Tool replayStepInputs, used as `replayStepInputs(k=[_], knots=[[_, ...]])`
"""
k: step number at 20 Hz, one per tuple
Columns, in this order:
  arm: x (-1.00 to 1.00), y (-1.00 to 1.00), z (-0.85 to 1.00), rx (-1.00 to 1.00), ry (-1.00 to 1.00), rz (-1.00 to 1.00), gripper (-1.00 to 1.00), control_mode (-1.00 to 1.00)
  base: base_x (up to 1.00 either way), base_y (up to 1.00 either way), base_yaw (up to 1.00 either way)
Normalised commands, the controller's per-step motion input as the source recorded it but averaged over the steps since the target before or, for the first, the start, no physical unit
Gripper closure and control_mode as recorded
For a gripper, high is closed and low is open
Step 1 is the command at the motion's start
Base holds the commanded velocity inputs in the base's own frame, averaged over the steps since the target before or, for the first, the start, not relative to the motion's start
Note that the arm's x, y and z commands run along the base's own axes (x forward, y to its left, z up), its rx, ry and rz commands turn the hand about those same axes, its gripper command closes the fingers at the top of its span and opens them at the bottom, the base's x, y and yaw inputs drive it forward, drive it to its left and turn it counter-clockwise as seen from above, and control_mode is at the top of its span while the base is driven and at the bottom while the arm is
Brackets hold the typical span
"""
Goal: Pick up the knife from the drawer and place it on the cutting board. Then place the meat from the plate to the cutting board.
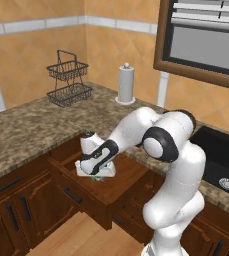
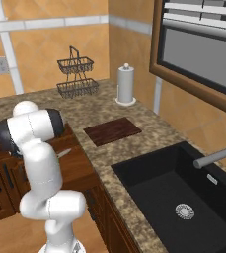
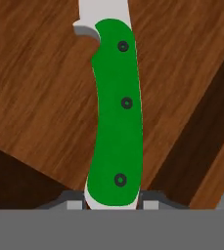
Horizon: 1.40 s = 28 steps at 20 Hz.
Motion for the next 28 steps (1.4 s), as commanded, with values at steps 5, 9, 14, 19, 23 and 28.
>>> replayStepInputs(k=[5,9,14,19,23,28], knots=[[-0.46,0.05,1.0,-0.13,-0.1,-0.01,1.0,-1.0,0.0,0.0,0.0],[-0.09,-0.18,1.0,-0.08,-0.16,-0.1,1.0,-1.0,0.0,0.0,0.0],[0.78,-0.88,0.88,0.0,0.02,-0.19,1.0,-1.0,0.0,0.0,0.0],[1.0,-1.0,0.52,0.01,0.09,-0.23,1.0,-1.0,0.0,0.0,0.0],[1.0,-0.93,-0.21,0.0,0.2,-0.22,1.0,-1.0,0.0,0.0,0.0],[0.99,-0.53,-0.37,-0.01,0.08,-0.07,1.0,-1.0,0.0,0.0,0.0]])
